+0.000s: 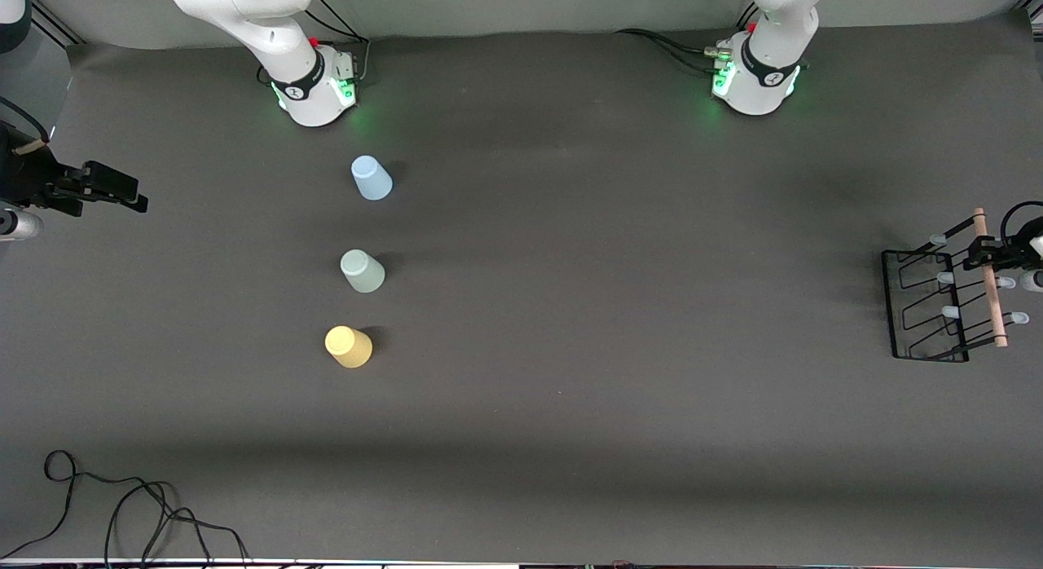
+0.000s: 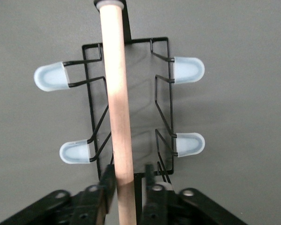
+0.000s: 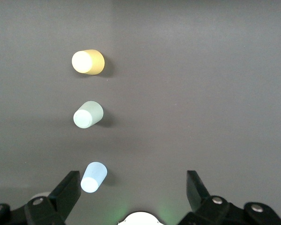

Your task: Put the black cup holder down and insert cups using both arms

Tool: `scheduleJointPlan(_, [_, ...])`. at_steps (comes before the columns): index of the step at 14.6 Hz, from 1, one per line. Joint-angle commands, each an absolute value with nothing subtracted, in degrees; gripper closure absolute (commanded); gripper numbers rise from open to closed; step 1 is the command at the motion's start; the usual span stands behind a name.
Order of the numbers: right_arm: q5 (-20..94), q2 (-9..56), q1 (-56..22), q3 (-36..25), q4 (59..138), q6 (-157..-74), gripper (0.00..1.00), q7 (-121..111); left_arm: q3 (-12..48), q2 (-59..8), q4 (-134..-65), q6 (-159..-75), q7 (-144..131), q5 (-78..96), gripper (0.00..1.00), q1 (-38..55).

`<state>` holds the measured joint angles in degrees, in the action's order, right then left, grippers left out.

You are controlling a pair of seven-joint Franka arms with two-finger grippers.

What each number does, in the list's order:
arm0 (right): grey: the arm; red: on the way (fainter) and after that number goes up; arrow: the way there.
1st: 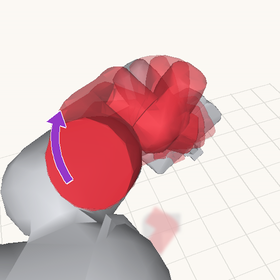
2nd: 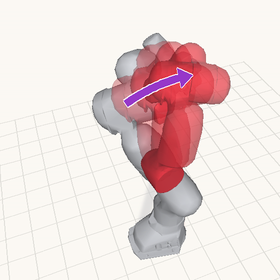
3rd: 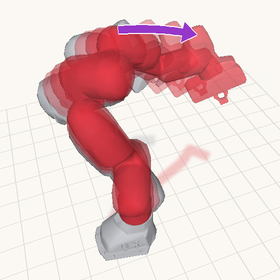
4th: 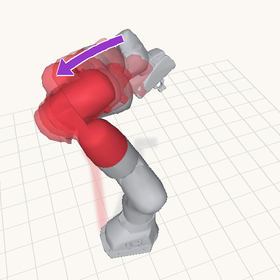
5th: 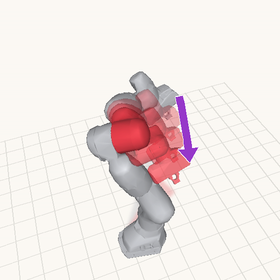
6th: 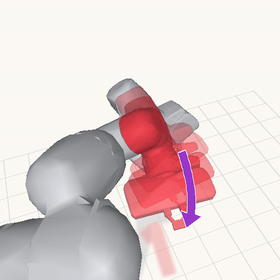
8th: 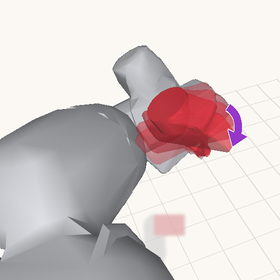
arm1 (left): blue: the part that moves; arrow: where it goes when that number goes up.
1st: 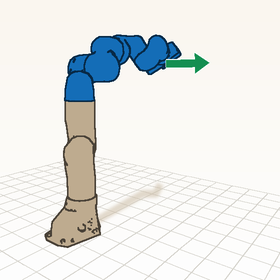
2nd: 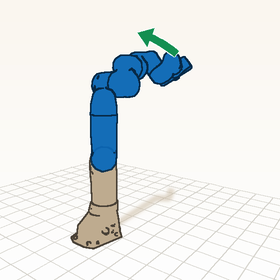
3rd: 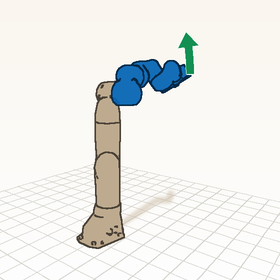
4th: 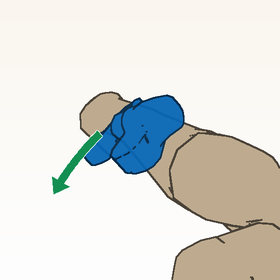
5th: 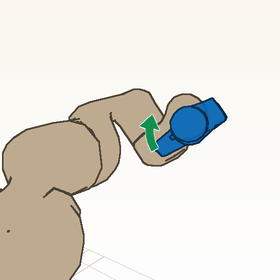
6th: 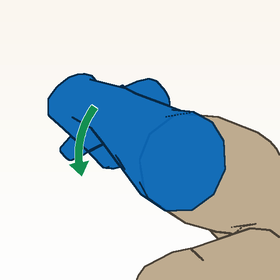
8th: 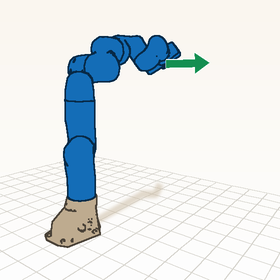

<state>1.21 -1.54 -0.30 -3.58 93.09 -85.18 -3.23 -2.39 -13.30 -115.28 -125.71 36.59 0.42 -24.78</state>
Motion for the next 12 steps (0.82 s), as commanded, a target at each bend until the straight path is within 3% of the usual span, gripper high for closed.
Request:
scheduleJointPlan(1, [1.4, -2.5, -0.4, -3.5, 93.6, -84.7, 0.0, -2.0, -2.7, -12.0, -114.6, -124.5, 37.4, 1.7, 1.0, -24.7])
scheduleJointPlan(8, [1.3, -2.5, -0.4, -3.5, 93.6, -84.7, 0.0, -2.0, -2.8, -12.4, -99.2, -108.3, 32.9, 5.5, 1.0, -24.3])
scheduleJointPlan(12, [1.4, -2.5, -0.4, -3.6, 93.6, -84.7, 0.0, -2.0, -1.9, -10.1, -97.6, -102.5, 26.1, 5.5, 1.0, -17.4])
